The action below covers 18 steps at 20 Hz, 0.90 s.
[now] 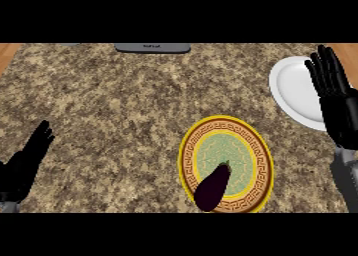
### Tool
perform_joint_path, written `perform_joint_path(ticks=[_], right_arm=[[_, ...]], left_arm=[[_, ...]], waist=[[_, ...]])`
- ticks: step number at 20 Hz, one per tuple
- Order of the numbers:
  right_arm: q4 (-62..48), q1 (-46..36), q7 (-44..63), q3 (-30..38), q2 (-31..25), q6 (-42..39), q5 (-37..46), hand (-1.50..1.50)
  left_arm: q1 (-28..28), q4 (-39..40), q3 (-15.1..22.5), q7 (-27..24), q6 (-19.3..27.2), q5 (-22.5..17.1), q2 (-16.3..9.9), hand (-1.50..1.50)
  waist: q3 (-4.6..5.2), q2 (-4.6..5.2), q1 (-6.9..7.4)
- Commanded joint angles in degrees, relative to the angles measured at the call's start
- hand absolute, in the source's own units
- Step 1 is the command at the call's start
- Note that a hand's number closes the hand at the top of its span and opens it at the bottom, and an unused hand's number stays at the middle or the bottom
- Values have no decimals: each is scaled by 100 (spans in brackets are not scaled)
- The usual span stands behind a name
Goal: Pick the eggplant from the plate and place it in the plate
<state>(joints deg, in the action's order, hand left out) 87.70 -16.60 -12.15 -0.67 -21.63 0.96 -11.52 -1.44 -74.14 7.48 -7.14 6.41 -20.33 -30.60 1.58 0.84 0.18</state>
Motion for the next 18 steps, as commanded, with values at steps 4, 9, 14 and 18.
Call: perform_joint_path(ticks=[4,9,14,18], right_arm=[[-1352,1173,1316,-83,1498,-358,-1907,-150],[-2666,1465,2789,-925,887,-795,-1282,-150],[-2668,610,3328,-1240,164,-741,-473,-150],[-2447,143,4267,-1346,381,-608,-611,-150]], left_arm=[[719,-764,180,-394,-157,270,-53,0],[1228,-1295,609,-452,-611,446,-97,0],[1481,-1486,778,-44,-440,606,23,0],[1341,-1640,779,-16,-300,710,124,0]], waist=[[-265,93,-140],[-177,36,128],[-158,-47,155],[-153,-83,106]])
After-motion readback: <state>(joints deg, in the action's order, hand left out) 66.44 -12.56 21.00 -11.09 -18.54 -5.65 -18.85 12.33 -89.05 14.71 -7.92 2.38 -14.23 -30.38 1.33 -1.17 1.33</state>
